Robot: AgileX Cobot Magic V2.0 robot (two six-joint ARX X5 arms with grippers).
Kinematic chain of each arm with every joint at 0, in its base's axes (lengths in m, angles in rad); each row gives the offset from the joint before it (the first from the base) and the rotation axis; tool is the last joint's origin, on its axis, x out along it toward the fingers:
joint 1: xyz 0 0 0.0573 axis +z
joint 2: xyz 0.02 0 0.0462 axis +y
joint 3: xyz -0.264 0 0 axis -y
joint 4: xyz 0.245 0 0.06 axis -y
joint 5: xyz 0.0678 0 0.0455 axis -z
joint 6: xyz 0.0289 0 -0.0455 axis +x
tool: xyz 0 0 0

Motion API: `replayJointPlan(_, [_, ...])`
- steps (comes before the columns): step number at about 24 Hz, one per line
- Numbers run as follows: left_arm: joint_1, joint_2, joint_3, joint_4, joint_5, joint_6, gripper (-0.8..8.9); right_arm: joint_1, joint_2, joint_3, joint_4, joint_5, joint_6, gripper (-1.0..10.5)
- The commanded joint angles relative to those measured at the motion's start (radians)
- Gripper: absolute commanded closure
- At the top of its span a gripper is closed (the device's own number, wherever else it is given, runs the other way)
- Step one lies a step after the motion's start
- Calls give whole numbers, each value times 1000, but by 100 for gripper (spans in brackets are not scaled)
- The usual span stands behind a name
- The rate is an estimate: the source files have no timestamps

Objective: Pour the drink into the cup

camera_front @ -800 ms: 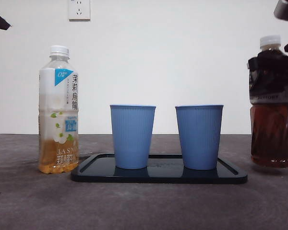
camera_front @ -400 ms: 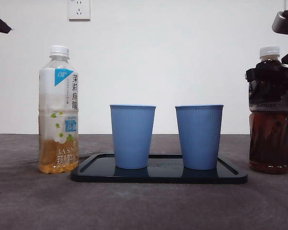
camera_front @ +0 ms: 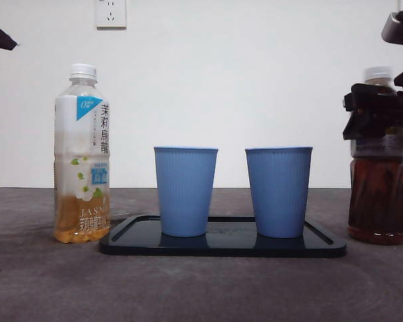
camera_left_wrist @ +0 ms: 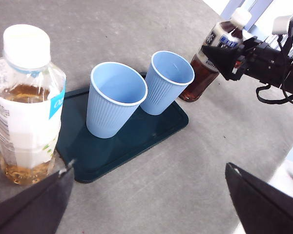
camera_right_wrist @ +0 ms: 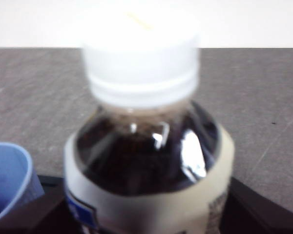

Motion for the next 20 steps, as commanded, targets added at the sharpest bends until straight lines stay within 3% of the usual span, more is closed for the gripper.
replayJointPlan(1, [-5,6,14,10,6,1,317,4,-26,32,3,-3,11,550])
replayJointPlan(6, [-5,6,14,0,5,10,317,4,-133,97,-253,-3,10,545])
replayJointPlan(12, [-5,10,14,-11,3,28,317,31,-303,256,-742,-3,12,545])
replayJointPlan(17, [-5,27,13,-14,-54,28,317,72,-432,388,-1096,-11,48,545])
replayJointPlan(20, [-5,45,10,-20,-127,31,316,93,-513,445,-1232,-61,77,545])
